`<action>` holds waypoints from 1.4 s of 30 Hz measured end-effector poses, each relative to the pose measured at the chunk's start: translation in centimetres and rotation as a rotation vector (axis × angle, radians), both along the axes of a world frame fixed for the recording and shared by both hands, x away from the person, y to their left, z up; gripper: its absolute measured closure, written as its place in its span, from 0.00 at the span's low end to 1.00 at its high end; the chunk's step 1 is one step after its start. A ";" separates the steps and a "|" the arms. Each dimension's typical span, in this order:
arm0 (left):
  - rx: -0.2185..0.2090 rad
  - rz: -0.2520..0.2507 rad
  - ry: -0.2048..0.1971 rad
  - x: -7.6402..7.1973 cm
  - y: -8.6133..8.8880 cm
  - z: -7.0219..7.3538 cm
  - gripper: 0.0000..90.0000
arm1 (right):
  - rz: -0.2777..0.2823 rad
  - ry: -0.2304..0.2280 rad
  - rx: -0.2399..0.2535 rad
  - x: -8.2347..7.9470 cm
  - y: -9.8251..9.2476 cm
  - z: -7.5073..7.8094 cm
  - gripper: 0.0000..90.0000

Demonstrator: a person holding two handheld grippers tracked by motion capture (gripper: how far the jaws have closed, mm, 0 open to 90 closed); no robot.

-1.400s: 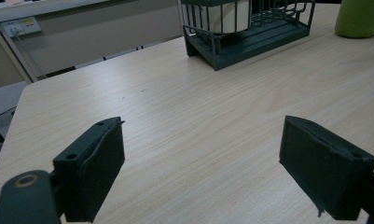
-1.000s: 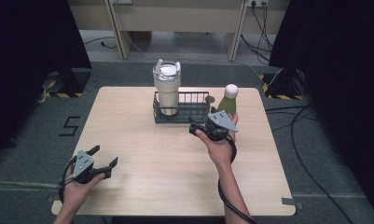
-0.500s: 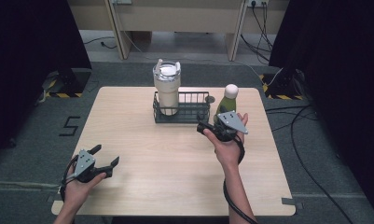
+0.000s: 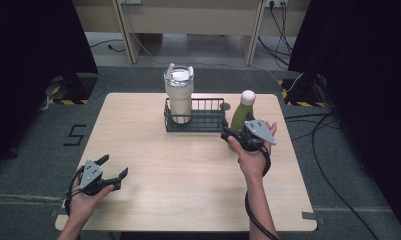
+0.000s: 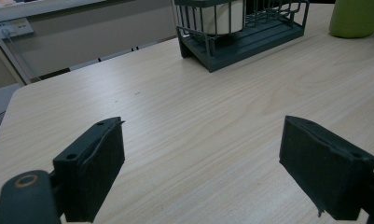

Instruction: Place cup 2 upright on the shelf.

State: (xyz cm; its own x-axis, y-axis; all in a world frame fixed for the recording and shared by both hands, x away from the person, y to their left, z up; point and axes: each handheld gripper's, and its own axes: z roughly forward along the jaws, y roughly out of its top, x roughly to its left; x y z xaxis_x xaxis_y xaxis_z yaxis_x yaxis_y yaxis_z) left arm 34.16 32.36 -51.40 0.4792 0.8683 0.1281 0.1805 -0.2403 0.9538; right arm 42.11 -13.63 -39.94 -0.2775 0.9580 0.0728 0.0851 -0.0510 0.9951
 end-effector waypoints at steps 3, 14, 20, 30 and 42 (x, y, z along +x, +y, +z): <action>0.000 -0.001 0.001 0.0 0.0 0.0 0.15 | -0.012 0.003 0.004 0.2 -0.5 0.0 0.12; 0.006 -0.001 0.006 0.0 0.1 -0.1 0.15 | -0.051 0.065 0.011 2.5 -2.1 -1.7 0.08; 0.002 0.001 0.008 0.1 0.1 -0.1 0.15 | -0.048 0.096 -0.009 3.8 -2.3 -2.8 0.08; 0.002 0.004 0.011 0.1 0.2 -0.2 0.15 | -0.054 0.100 -0.029 4.7 -2.4 -3.2 0.16; 0.001 0.007 0.018 0.1 0.3 -0.3 0.15 | -0.062 0.088 -0.041 5.3 -2.5 -3.4 0.27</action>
State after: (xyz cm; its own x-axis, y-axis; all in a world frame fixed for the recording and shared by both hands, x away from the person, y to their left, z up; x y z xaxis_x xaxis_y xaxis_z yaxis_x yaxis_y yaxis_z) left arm 34.30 32.65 -51.75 0.4749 0.8717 0.1208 0.1991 -0.2402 0.9501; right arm 47.40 -16.10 -43.33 -0.2114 0.9759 0.0546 0.1704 -0.0182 0.9852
